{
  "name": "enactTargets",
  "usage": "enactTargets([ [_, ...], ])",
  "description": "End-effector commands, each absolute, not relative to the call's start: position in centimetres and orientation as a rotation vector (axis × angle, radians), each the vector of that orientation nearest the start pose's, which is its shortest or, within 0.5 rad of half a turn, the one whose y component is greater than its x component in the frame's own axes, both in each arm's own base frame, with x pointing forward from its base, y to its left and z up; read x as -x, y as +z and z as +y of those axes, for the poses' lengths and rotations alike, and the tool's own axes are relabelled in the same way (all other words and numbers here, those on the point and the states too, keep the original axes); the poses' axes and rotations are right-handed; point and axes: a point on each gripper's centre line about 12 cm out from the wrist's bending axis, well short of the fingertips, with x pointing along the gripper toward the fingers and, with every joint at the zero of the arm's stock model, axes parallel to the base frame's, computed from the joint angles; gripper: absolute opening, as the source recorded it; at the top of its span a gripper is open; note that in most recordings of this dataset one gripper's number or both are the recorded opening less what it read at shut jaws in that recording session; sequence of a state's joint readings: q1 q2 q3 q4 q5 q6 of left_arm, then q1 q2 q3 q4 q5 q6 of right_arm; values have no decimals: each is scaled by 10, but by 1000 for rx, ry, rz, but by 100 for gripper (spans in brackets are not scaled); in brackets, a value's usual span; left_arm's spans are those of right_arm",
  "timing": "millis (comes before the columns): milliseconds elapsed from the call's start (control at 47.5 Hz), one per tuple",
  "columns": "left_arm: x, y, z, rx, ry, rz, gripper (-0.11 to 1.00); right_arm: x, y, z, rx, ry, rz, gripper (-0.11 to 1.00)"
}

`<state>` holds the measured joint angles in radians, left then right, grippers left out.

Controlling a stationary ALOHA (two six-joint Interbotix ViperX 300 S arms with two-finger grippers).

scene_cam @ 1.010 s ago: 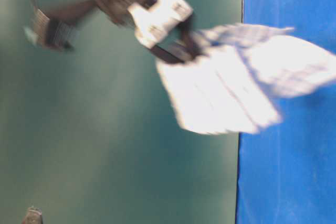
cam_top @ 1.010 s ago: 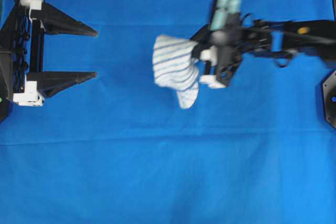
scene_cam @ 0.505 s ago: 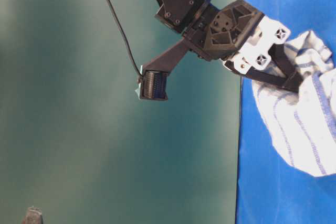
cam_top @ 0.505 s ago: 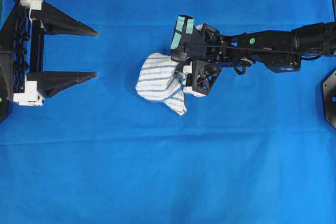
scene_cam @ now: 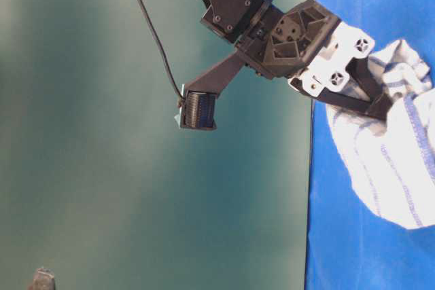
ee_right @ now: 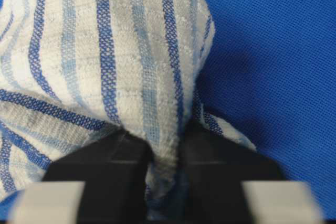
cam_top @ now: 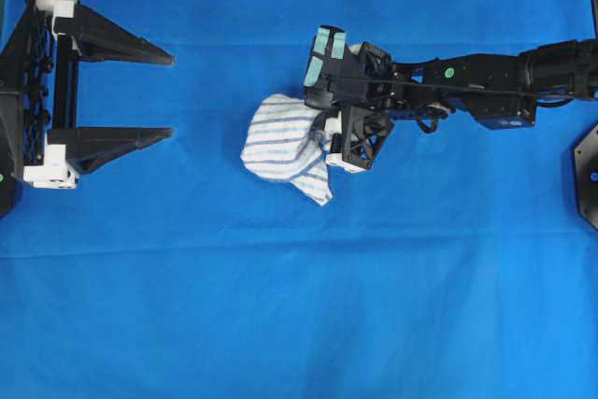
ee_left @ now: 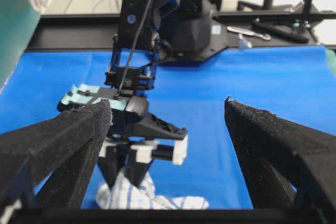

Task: Hand over the towel.
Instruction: 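Lower the towel with the right gripper onto the table center, then open the right gripper and retract it to the right edge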

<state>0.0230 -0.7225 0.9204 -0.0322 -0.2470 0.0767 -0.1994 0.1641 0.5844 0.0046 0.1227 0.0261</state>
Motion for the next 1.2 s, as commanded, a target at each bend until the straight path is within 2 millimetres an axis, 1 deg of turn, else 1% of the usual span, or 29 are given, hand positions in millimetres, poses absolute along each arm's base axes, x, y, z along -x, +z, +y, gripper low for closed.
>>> enactTargets([
  [0,-259,345,7,-46,34,-71,93,-397,142,-79,-112,-198,804,44],
  [42,-259,345,7,-46,33,-71,93,-396,148,-78,-110,-197,789,57],
  [63,-259,345,7,-46,34,-71,93,-394,153,-78,-109,-198,780,62],
  [126,-259,345,7,-46,33,-71,93,-391,167,-77,-105,-197,745,71],
  [189,-259,345,7,-46,34,-73,93,-386,183,-76,-102,-198,706,70],
  [210,-259,345,7,-46,33,-71,93,-383,191,-76,-100,-198,686,70],
  [316,-259,345,7,-46,33,-71,93,-371,220,-74,-93,-200,610,72],
  [337,-259,345,7,-46,33,-71,93,-368,229,-72,-89,-198,583,71],
  [421,-259,345,7,-45,33,-71,93,-355,253,-70,-83,-198,503,71],
  [547,-259,345,7,-48,33,-71,93,-331,287,-62,-60,-189,334,71],
  [589,-259,345,7,-48,34,-71,93,-322,294,-60,-52,-187,282,71],
  [758,-259,345,7,-49,34,-71,93,-295,310,-54,-32,-184,116,71],
  [947,-259,343,7,-49,32,-67,93,-276,310,-47,-25,-168,47,71],
  [1031,-259,343,7,-49,34,-67,93,-272,308,-44,-24,-160,29,71],
  [1178,-259,342,7,-49,34,-65,93,-274,309,-44,-26,-159,21,71],
])
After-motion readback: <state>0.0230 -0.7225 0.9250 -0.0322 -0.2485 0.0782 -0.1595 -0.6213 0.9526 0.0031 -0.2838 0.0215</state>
